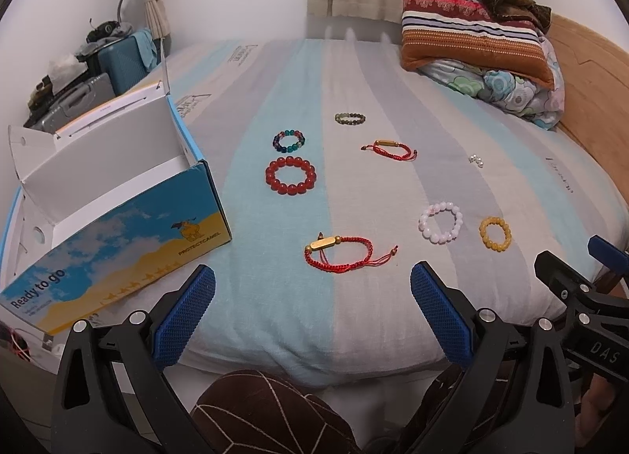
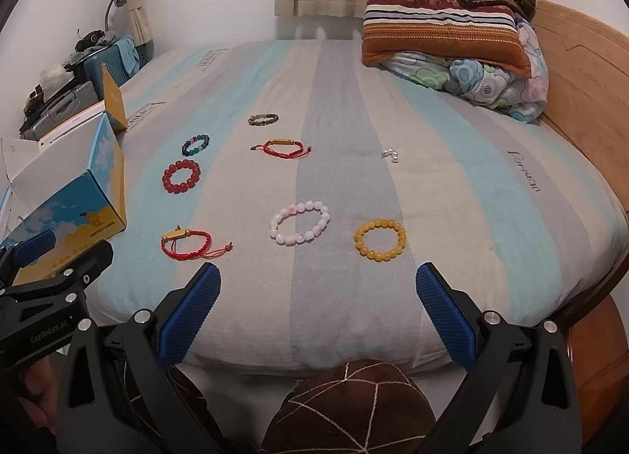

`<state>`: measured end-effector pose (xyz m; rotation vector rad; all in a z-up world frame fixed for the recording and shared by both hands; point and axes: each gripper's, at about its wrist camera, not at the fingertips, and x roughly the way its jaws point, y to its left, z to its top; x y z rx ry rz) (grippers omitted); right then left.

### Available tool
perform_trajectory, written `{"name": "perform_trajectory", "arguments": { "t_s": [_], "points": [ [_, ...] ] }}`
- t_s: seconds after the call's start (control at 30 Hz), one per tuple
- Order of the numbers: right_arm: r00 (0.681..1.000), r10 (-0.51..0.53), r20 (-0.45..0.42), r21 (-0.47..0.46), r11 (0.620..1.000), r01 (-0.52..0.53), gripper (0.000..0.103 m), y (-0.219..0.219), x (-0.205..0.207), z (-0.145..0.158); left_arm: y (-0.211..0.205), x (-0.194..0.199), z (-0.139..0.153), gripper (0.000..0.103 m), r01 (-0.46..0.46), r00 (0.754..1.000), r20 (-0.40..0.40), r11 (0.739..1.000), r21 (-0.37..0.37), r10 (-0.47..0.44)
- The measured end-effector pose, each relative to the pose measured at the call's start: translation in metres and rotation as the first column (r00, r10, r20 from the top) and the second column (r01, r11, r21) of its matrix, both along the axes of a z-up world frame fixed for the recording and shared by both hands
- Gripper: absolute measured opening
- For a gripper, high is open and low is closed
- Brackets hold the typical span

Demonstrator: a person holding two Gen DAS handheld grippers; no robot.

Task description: Organize jewelry

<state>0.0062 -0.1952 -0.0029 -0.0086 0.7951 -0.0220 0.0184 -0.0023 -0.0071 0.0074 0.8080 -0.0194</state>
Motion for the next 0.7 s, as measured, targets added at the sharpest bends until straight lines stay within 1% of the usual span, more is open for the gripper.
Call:
{"name": "perform_trajectory", "arguments": {
  "t_s": [0.4, 0.7],
  "points": [
    [1.000, 0.003, -0.002, -0.001, 1.000, -0.003, 0.095, -0.0019, 0.0010, -0.0015, -0.0022, 0.0017, -0.0012, 0.097, 0.011, 1.000, -0.016, 1.000, -0.011, -0.011],
    [1.000, -0.003, -0.009, 0.007, 1.000, 0.003, 0.095, -0.0028, 0.0033, -0.0009, -0.0056, 0.0014, -0.0045, 0.097, 0.023, 0.999, -0.025, 1.000, -0.001, -0.023]
  ]
}}
